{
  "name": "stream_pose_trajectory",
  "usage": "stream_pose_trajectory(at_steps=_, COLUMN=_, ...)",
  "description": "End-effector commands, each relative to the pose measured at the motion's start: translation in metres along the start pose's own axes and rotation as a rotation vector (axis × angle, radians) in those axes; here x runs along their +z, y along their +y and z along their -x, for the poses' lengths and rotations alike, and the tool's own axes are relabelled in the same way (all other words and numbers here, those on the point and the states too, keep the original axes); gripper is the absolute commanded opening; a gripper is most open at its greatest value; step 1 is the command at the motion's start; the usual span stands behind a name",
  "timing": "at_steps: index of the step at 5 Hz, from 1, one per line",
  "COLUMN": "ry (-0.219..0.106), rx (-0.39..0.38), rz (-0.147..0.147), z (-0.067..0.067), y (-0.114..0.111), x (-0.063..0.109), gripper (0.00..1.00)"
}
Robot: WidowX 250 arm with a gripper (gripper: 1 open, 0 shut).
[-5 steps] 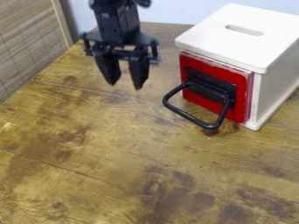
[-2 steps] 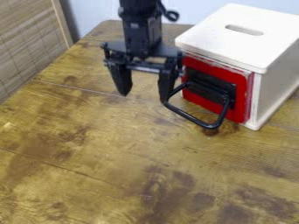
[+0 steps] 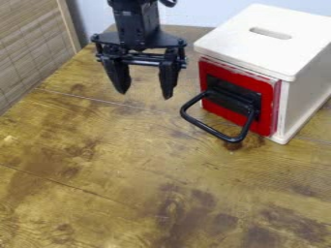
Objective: Close the drawer
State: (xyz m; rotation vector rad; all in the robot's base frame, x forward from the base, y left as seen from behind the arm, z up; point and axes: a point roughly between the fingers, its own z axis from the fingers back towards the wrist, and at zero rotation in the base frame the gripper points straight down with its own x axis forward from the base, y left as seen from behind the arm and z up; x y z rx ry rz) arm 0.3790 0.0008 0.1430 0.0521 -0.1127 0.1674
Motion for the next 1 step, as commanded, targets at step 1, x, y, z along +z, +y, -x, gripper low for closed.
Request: stream_pose_trajectory(at_steps=1, ry=-0.067, rx=-0.005, rz=-0.003, z=-0.0065, y=-0.0078, x=0.0154, gripper=1.00)
